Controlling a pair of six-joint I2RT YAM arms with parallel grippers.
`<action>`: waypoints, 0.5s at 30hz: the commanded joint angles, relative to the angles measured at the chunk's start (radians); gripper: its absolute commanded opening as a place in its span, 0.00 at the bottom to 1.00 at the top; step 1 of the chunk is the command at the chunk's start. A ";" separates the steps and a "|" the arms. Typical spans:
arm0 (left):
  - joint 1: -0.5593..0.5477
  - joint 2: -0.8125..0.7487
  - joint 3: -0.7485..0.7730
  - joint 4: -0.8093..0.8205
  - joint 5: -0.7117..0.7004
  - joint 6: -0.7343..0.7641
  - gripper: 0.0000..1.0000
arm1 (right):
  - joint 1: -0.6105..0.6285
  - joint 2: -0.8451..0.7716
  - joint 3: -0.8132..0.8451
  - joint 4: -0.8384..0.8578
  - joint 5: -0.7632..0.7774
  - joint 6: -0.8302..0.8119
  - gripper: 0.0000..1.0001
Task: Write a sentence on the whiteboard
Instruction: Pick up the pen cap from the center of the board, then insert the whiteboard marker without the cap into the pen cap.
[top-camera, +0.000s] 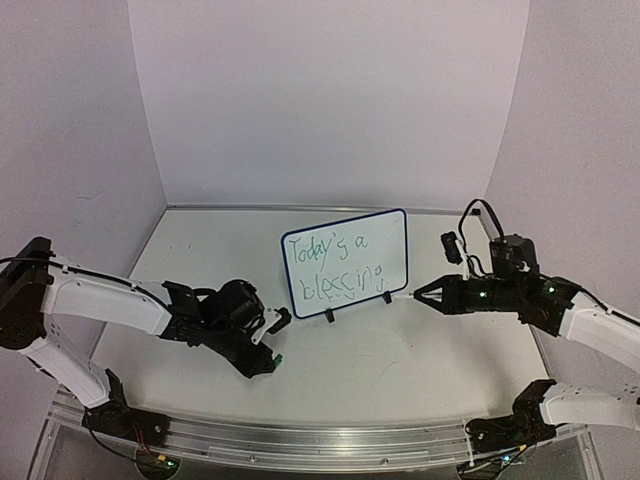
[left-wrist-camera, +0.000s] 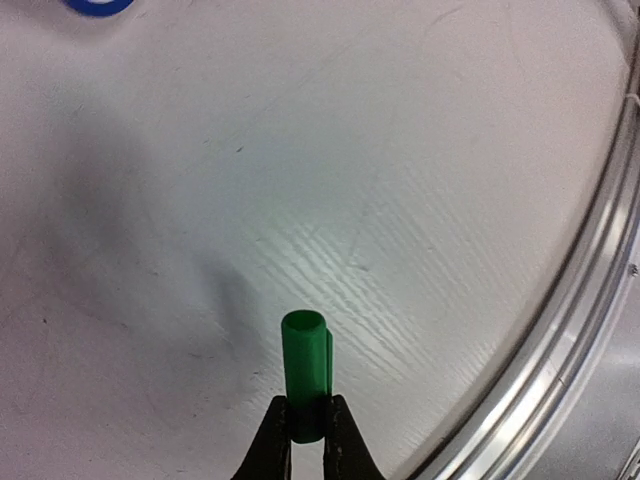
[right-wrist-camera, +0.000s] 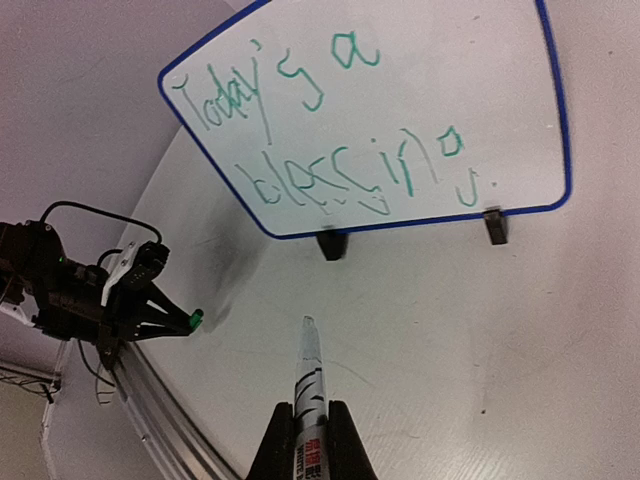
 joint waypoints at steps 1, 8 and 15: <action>-0.028 -0.095 0.025 0.093 0.085 0.108 0.00 | -0.001 0.080 0.089 -0.084 -0.287 -0.031 0.00; -0.076 -0.094 0.121 0.057 0.152 0.191 0.00 | 0.004 0.204 0.147 -0.086 -0.554 -0.017 0.00; -0.138 -0.052 0.217 0.006 0.188 0.255 0.00 | 0.023 0.288 0.170 -0.055 -0.697 0.002 0.00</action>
